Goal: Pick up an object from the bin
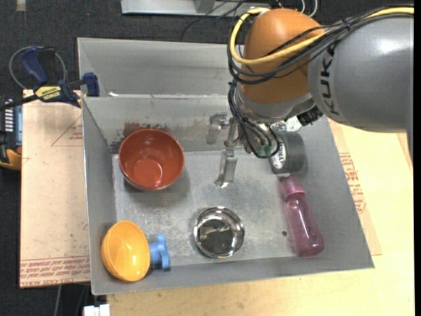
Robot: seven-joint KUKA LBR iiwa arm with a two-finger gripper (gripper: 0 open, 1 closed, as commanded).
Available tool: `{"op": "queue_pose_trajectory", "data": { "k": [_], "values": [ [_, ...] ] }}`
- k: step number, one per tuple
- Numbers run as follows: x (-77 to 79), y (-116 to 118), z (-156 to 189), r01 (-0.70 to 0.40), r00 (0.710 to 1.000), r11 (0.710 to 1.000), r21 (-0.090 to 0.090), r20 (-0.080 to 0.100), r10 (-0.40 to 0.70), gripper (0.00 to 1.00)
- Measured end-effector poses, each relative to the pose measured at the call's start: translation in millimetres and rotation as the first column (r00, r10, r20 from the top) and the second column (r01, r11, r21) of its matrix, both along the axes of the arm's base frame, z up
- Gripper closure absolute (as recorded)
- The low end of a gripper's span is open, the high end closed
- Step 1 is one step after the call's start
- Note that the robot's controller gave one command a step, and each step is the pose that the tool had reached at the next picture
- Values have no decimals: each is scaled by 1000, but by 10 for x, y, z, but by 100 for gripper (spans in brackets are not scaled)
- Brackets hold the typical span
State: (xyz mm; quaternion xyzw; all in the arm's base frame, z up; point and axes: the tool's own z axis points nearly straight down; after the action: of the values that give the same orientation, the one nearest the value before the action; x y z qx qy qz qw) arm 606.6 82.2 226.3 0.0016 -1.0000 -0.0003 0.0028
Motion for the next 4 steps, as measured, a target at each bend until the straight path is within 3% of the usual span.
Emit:
{"op": "queue_pose_trajectory", "data": {
  "k": [1,2,3,4],
  "values": [
    [10,-7,50,3,1000,1000,1,7,-3,0],
    [-359,-413,-999,-265,964,964,1,8,265,0],
    [-732,-549,-662,-507,862,862,-2,16,507,0],
    [-189,-301,-1230,-509,861,861,4,6,509,0]
  ]
}}
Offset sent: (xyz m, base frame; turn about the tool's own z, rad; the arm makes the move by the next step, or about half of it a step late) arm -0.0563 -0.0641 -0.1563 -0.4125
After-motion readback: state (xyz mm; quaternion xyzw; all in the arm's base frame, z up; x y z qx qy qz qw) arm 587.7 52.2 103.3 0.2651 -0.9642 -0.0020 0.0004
